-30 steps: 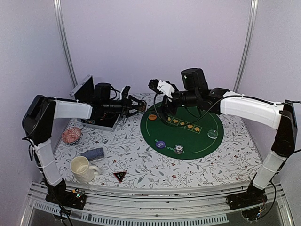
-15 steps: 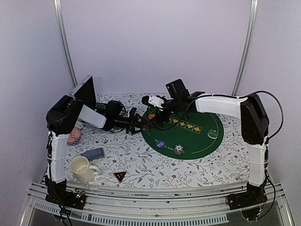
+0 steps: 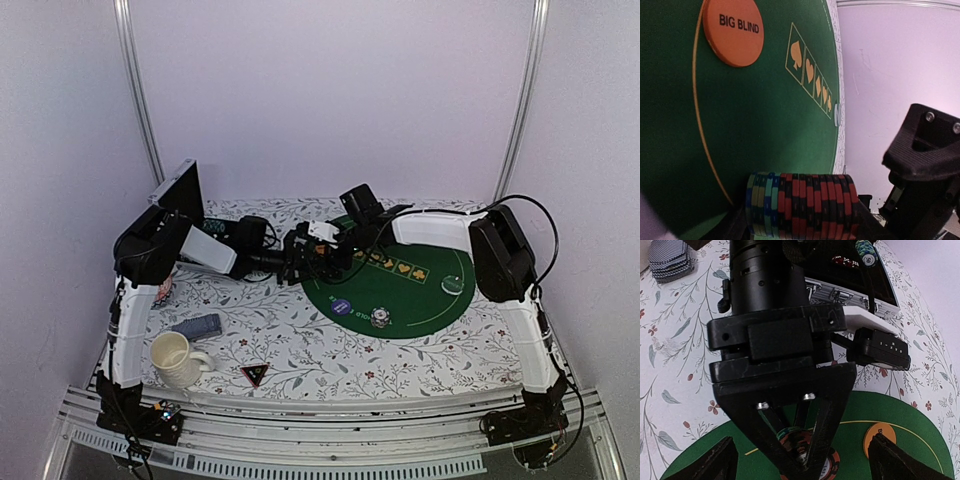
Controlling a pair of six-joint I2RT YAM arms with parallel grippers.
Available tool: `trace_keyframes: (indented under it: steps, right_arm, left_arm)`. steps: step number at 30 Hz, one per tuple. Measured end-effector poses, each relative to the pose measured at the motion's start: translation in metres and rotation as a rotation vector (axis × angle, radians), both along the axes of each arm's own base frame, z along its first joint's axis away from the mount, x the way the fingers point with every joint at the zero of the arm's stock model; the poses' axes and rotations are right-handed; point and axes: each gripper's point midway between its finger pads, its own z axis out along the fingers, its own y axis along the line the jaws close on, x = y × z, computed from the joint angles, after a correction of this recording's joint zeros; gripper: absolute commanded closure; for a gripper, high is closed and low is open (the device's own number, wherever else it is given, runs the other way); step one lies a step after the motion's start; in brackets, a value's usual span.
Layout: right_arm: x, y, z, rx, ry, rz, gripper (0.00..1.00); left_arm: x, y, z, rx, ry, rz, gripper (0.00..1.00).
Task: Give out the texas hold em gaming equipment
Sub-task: Pass from the left arm to the right
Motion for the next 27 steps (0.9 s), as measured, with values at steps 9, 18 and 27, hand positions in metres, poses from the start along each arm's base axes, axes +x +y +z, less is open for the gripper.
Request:
trace_keyframes:
  steps: [9, 18, 27]
  right_arm:
    - [0.005, -0.002, -0.032, -0.034, 0.043, -0.003, 0.2]
    - [0.013, 0.002, -0.04, -0.024, 0.052, -0.006, 0.41]
    - [0.015, -0.005, -0.055, -0.008, 0.121, -0.019, 0.47]
  left_arm:
    - [0.002, -0.001, -0.001, -0.006, -0.01, 0.0, 1.0]
    - [0.003, -0.002, -0.001, -0.014, -0.016, 0.001, 1.0]
    - [0.003, -0.002, -0.001, -0.022, -0.018, 0.002, 1.0]
